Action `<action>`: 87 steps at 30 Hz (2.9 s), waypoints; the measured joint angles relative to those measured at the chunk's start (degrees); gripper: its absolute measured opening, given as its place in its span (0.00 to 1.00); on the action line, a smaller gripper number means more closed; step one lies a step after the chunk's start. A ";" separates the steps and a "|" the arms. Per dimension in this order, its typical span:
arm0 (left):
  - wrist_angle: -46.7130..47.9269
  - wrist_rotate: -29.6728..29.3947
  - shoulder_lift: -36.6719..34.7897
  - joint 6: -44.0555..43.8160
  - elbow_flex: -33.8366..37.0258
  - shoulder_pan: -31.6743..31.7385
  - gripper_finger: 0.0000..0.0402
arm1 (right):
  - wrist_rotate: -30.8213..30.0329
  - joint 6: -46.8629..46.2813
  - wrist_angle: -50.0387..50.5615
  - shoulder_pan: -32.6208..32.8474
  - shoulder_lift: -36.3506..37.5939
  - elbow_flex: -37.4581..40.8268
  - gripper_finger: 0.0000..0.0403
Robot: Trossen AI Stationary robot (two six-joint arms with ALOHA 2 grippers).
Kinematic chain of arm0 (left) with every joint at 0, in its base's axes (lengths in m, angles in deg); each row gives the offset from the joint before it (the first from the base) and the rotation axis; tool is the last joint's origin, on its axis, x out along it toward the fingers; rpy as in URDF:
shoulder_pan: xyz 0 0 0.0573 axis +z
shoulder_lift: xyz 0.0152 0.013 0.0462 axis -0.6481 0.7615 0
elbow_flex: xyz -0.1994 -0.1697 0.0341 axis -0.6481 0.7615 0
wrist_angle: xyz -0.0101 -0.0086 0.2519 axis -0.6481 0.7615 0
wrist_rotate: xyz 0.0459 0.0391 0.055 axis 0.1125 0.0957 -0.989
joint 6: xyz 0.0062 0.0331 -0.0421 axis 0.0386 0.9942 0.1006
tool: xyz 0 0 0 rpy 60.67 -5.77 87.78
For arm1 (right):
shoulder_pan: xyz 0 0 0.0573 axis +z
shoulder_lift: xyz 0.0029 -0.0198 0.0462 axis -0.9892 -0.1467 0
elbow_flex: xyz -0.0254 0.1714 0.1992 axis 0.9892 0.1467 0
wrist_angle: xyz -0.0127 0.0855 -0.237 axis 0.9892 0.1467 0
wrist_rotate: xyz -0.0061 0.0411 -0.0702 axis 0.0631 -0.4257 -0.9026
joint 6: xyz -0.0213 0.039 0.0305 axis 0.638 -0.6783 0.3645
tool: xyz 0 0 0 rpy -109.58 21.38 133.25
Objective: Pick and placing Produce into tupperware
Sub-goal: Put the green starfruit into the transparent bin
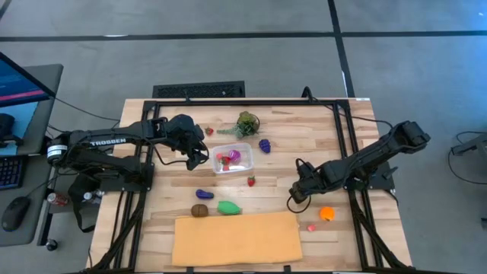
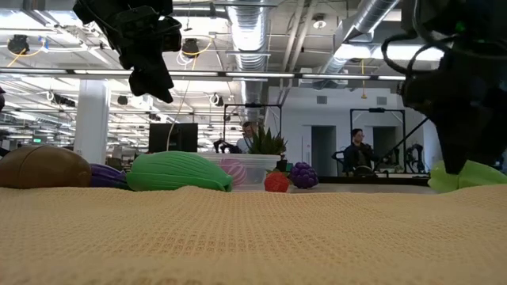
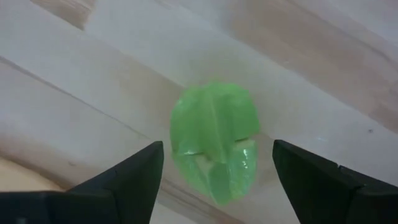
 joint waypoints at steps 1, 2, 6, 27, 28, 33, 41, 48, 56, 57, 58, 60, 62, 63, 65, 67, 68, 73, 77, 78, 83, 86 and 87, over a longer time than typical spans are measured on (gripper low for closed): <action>0.03 -0.01 -0.01 -0.01 0.00 0.01 0.50 | 0.58 0.53 -0.62 0.00 -0.96 0.00 0.74; 0.11 -0.01 0.00 -0.01 0.00 0.01 0.50 | 0.86 0.98 -1.42 0.00 -1.96 0.00 0.74; 0.34 0.00 -0.01 -0.02 0.00 0.00 0.50 | 1.51 1.23 -3.46 0.02 -4.78 0.00 0.74; 1.17 0.00 -0.01 0.29 -0.02 0.00 0.50 | 3.66 1.25 -3.67 -0.07 -6.19 0.00 0.57; 1.17 -0.01 -0.01 0.31 -0.02 0.01 0.50 | 3.65 1.25 -3.65 -0.07 -6.19 0.00 0.55; 1.17 -0.01 -0.01 0.32 -0.02 0.02 0.50 | 3.66 1.25 -3.68 -0.07 -6.12 0.00 0.48; 1.17 0.00 -0.01 0.31 -0.02 0.00 0.50 | 3.66 1.25 -3.67 -0.07 -6.12 0.00 0.50; 1.04 -0.01 -0.01 0.31 -0.02 0.01 0.50 | 3.64 1.25 -3.65 -0.07 -6.12 0.01 0.46; 0.95 0.00 -0.01 0.30 -0.02 0.00 0.50 | 3.35 1.25 -3.61 -0.34 -6.12 0.02 0.56; 0.95 0.00 -0.01 0.31 -0.02 0.02 0.50 | 3.27 1.27 -3.62 -0.36 -6.12 0.02 0.57; 0.97 0.00 -0.01 0.28 -0.02 0.02 0.50 | 2.94 1.29 -3.60 -0.45 -6.12 0.02 0.58; 0.97 0.00 -0.01 0.28 -0.02 0.02 0.50 | 2.24 1.27 -3.56 -0.63 -6.12 0.04 0.59; 0.97 -0.01 -0.01 0.28 -0.02 0.02 0.50 | 2.06 1.29 -3.48 -0.74 -6.12 0.02 0.59; 0.97 0.00 -0.01 0.28 -0.02 0.02 0.50 | 1.85 1.27 -3.37 -0.74 -6.12 0.04 0.59; 0.97 0.00 -0.01 0.28 -0.02 0.02 0.50 | 1.34 1.29 -3.23 -0.74 -6.12 0.04 0.59; 0.99 0.00 -0.01 0.28 -0.02 0.02 0.50 | 1.17 1.29 -3.00 -0.74 -6.12 0.04 0.59; 0.99 0.00 -0.01 0.28 -0.02 0.02 0.50 | 1.10 1.29 -2.77 -0.74 -6.12 0.04 0.59; 0.99 0.00 -0.01 0.28 -0.02 0.01 0.50 | 1.02 1.29 -2.07 -0.74 -6.12 0.04 0.53; 0.99 0.00 -0.01 0.28 -0.02 0.02 0.50 | 1.02 1.27 -2.09 -0.74 -6.12 0.04 0.49; 0.99 0.00 -0.01 0.28 -0.02 0.02 0.50 | 1.02 1.27 -2.09 -0.74 -6.12 0.04 0.49; 1.00 0.00 -0.01 0.28 -0.02 0.00 0.50 | 1.04 1.25 -2.09 -0.74 -6.12 0.04 0.54; 1.02 0.00 -0.01 0.28 -0.02 0.02 0.50 | 1.04 1.25 -2.09 -0.74 -6.12 0.04 0.53; 1.02 0.00 -0.01 0.28 -0.02 0.01 0.50 | 1.04 1.25 -2.09 -0.74 -6.12 0.04 0.52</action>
